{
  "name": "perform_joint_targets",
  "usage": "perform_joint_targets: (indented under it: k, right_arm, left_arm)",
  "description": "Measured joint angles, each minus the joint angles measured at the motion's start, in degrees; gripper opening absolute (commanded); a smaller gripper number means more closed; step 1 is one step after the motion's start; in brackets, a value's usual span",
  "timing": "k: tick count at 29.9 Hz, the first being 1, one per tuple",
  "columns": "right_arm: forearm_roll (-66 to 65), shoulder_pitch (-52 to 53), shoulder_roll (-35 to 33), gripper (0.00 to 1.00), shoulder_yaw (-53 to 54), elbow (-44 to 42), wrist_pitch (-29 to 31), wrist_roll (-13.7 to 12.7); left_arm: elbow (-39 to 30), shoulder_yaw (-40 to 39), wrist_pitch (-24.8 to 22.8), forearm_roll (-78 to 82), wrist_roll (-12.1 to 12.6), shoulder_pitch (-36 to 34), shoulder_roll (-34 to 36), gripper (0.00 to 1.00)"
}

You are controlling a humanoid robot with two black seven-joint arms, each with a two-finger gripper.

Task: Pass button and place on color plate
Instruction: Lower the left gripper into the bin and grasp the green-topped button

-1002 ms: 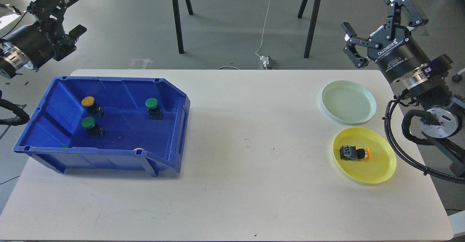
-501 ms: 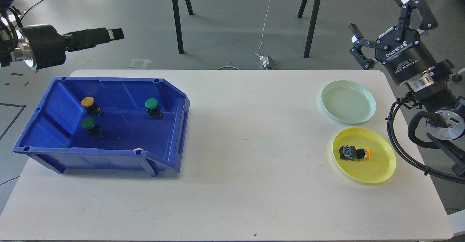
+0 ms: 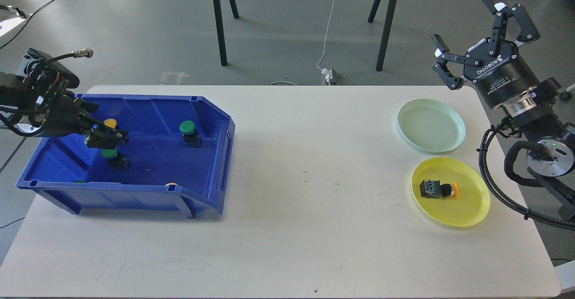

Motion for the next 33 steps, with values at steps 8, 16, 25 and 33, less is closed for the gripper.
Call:
perform_joint_targets:
  k: [8,16,25,33]
  right_arm:
    - [0.0,-1.1,-0.1,0.98,0.0,0.1,0.0,0.0]
    - [0.0,-1.7,-0.3,0.98,0.1,0.2,0.0,0.0]
    - [-0.1,-2.2,-0.1,0.98,0.0,0.2,0.0,0.0]
    - [-0.1,-3.1,-0.1,0.98,0.0,0.4,0.0,0.0]
  left_arm:
    - [3.2,1.5,0.0,-0.7,0.0,0.3,-4.2,0.97]
    - [11.7,1.6,0.0,-0.4,0.0,1.8,-8.5,0.96]
    - [16.6,5.7,0.0,-0.9,0.0,2.0,-10.7,0.96]
    - [18.1,5.9,0.0,-1.5,0.0,2.1,-12.3,0.96]
